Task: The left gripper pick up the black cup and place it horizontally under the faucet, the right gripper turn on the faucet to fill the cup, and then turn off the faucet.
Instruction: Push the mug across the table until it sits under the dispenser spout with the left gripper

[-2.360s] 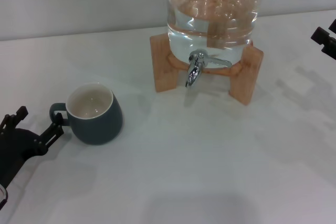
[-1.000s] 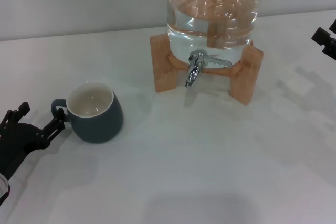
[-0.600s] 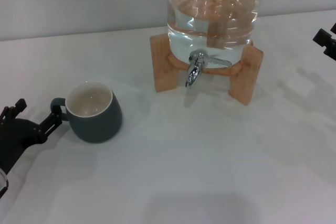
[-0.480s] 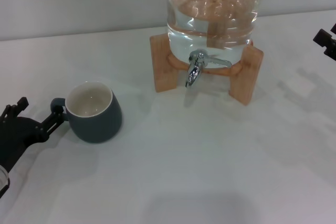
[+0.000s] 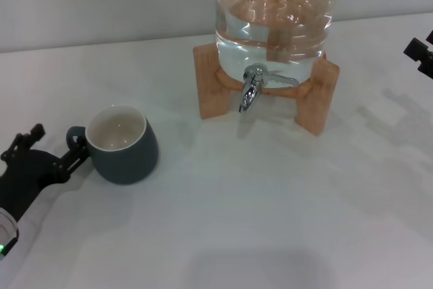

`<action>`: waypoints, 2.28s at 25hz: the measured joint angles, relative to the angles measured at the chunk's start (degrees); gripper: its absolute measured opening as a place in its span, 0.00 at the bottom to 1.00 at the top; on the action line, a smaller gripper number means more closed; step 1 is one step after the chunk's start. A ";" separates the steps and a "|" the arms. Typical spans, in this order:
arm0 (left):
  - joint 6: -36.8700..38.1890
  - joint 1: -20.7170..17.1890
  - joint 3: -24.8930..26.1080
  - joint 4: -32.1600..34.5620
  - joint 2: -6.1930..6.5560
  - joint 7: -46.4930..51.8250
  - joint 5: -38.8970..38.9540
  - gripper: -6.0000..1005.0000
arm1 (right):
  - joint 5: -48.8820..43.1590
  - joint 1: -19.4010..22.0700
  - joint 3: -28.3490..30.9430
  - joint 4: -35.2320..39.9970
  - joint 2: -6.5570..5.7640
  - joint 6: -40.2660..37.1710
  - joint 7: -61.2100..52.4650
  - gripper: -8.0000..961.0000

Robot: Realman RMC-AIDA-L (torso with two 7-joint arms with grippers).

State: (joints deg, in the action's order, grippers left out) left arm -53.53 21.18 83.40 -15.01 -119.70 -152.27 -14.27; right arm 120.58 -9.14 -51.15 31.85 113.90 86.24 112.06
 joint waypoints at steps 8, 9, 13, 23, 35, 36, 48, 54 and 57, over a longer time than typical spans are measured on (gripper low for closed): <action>0.09 0.00 -2.54 -0.79 0.06 0.34 0.24 0.83 | 0.00 -0.06 0.00 -0.04 0.00 0.06 0.00 0.88; 0.04 -0.01 -2.56 -0.83 0.06 0.35 0.25 0.83 | 0.00 -0.07 0.00 -0.04 0.00 0.07 0.00 0.88; -0.03 -0.06 -2.56 -0.83 0.07 0.29 0.29 0.55 | 0.00 -0.09 0.00 -0.04 0.00 0.08 0.00 0.88; 0.11 0.00 -2.15 -0.82 0.09 0.16 0.32 0.16 | 0.00 -0.19 0.00 -0.04 0.00 0.04 0.00 0.88; 0.07 1.03 -2.28 -0.82 0.01 -0.02 0.38 0.15 | -0.18 -0.36 0.00 -0.04 0.16 -0.24 0.12 0.88; 0.07 1.33 -2.34 -0.84 0.00 -0.03 0.38 0.15 | -0.25 -0.36 0.00 -0.04 0.18 -0.24 0.13 0.88; -0.44 2.67 -7.38 -6.11 -0.09 0.43 0.34 0.15 | -0.45 0.16 0.00 -0.04 0.47 0.47 0.18 0.88; -0.48 2.59 -11.78 -7.58 -0.09 1.07 0.33 0.15 | -0.45 0.18 0.00 -0.04 0.52 0.76 0.18 0.88; -0.61 2.40 -13.43 -7.85 -0.09 1.20 0.33 0.15 | -0.45 0.18 0.00 -0.04 0.55 0.80 0.18 0.88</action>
State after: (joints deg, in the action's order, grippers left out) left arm -54.14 23.58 69.98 -22.87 -119.79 -151.07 -13.94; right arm 120.13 -8.96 -51.15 31.82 114.46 87.03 112.24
